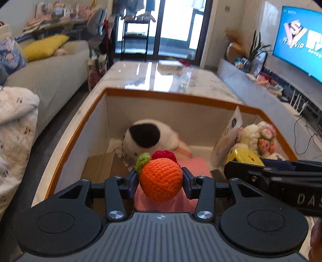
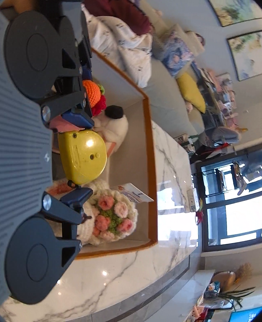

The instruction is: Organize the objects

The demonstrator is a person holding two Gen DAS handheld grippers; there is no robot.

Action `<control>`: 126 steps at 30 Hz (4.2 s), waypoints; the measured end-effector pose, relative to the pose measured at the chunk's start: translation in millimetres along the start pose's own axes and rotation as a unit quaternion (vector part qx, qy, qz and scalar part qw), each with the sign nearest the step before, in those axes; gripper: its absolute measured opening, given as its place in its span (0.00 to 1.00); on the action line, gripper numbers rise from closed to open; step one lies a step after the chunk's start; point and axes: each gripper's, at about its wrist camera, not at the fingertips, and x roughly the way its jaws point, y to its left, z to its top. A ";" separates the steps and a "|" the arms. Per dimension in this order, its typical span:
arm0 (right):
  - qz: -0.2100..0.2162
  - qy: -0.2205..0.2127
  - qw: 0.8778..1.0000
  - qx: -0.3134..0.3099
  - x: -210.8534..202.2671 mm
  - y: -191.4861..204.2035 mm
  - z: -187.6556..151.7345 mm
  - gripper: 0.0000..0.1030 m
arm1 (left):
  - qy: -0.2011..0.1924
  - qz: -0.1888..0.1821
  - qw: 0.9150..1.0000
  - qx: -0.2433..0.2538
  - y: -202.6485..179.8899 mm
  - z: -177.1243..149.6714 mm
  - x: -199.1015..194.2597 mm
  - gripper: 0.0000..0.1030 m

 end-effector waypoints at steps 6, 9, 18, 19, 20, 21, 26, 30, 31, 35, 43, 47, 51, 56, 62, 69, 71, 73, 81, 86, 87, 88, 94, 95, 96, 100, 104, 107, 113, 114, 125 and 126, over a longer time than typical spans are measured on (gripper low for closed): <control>-0.022 0.020 0.998 -0.053 5.0 10.7 -4.4 0.65 | 0.033 0.020 0.999 0.011 2.4 -1.8 6.1 0.49; -0.032 0.026 0.997 -0.066 5.9 10.5 -5.4 0.65 | 0.040 0.022 0.999 0.021 0.1 -3.6 5.6 0.50; -0.028 0.039 0.993 -0.107 6.8 11.6 -5.2 0.65 | 0.045 0.027 0.998 0.039 -3.7 -4.7 3.3 0.50; -0.026 0.042 0.993 -0.103 6.5 9.1 -4.1 0.65 | 0.045 0.027 0.998 0.037 -2.8 -4.8 3.6 0.50; -0.025 0.044 0.993 -0.104 6.5 7.9 -4.2 0.65 | 0.044 0.027 0.998 0.034 -2.6 -5.1 4.0 0.50; -0.026 0.044 0.993 -0.103 7.8 8.3 -4.6 0.65 | 0.043 0.028 0.998 0.031 -2.8 -5.5 4.1 0.50; -0.048 0.049 0.994 -0.089 14.6 13.8 -6.7 0.65 | 0.039 0.034 0.998 0.029 -3.2 -5.9 4.0 0.50; -0.048 0.052 0.994 -0.086 14.9 13.4 -6.6 0.65 | 0.039 0.035 0.998 0.028 -2.5 -5.5 4.2 0.51; -0.049 0.053 0.994 -0.087 14.5 13.7 -6.4 0.65 | 0.039 0.035 0.998 0.027 -2.0 -5.5 4.3 0.51; -0.048 0.053 0.994 -0.087 13.9 14.0 -6.2 0.65 | 0.038 0.034 0.998 0.026 -1.6 -5.6 3.9 0.51; -0.040 0.056 0.994 -0.090 11.8 12.8 -4.6 0.66 | 0.037 0.028 0.999 0.015 -0.8 -4.3 2.8 0.55; -0.035 0.058 0.994 -0.091 10.0 12.3 -3.3 0.67 | 0.034 0.023 0.999 0.007 -0.5 -3.3 1.1 0.58; -0.031 0.058 0.993 -0.094 8.0 12.0 -3.2 0.67 | 0.033 0.025 0.999 0.007 -1.6 -2.7 0.2 0.60; -0.032 0.057 0.993 -0.095 7.0 13.4 -2.9 0.67 | 0.033 0.027 0.999 0.004 -2.0 -1.6 -1.3 0.62; -0.029 0.051 0.995 -0.080 0.8 12.2 0.4 0.70 | 0.026 0.026 0.999 -0.010 -0.2 0.9 -8.9 0.66; -0.040 0.044 0.995 -0.085 -10.8 18.4 0.3 0.75 | 0.014 0.044 0.999 0.005 -6.0 2.6 -21.1 0.69; -0.047 0.041 0.994 -0.086 -15.3 19.7 0.2 0.78 | 0.008 0.050 0.999 0.009 -7.6 2.9 -25.3 0.73; -0.058 0.035 0.994 -0.088 -19.8 21.4 0.4 0.82 | 0.003 0.069 0.998 0.013 -9.3 3.4 -30.0 0.82; -0.082 0.020 0.993 -0.080 -38.3 25.6 0.6 0.93 | -0.020 0.085 0.996 0.026 -12.3 4.3 -48.9 0.83; -0.098 0.020 0.992 -0.072 -48.5 30.5 -5.8 0.94 | -0.020 0.097 0.995 0.029 -15.1 -0.1 -60.5 0.83; -0.100 0.020 0.992 -0.071 -51.1 31.7 -7.2 0.94 | -0.024 0.100 0.994 0.030 -15.4 -2.6 -64.7 0.83; -0.102 0.021 0.992 -0.070 -54.1 33.5 -8.3 0.94 | -0.027 0.104 0.994 0.030 -16.1 -4.6 -69.3 0.83; -0.114 0.014 0.990 -0.077 -80.7 46.3 -15.6 0.96 | -0.040 0.111 0.993 0.029 -15.7 -14.6 -102.1 0.88; -0.114 0.013 0.990 -0.077 -85.2 47.9 -17.9 0.96 | -0.037 0.110 0.993 0.027 -15.4 -15.7 -106.8 0.88; -0.114 0.012 0.990 -0.076 -90.0 49.3 -20.7 0.97 | -0.037 0.110 0.993 0.024 -15.3 -16.7 -111.5 0.89; -0.119 0.010 0.990 -0.071 -106.8 53.1 -35.5 0.97 | -0.043 0.112 0.992 0.035 -18.4 -23.8 -126.8 0.93; -0.123 0.002 0.990 -0.062 -123.4 58.7 -50.0 0.97 | -0.046 0.111 0.992 0.040 -23.8 -33.1 -136.9 0.93; -0.133 -0.004 0.989 -0.059 -133.7 63.4 -60.1 0.97 | -0.042 0.114 0.992 0.029 -22.5 -41.3 -142.7 0.93; -0.129 0.001 0.991 -0.036 -137.8 66.4 -76.4 0.97 | -0.033 0.135 0.990 0.020 -20.5 -53.7 -146.2 0.94; -0.129 0.003 0.991 -0.033 -137.3 66.4 -77.8 0.97 | -0.033 0.137 0.990 0.021 -19.4 -55.7 -147.6 0.94; -0.138 0.012 0.990 -0.039 -129.5 68.1 -79.4 0.97 | -0.031 0.121 0.992 0.023 -20.4 -59.7 -147.2 0.95; -0.138 0.013 0.990 -0.039 -128.8 68.2 -79.4 0.97 | -0.032 0.121 0.992 0.023 -21.2 -59.8 -146.6 0.96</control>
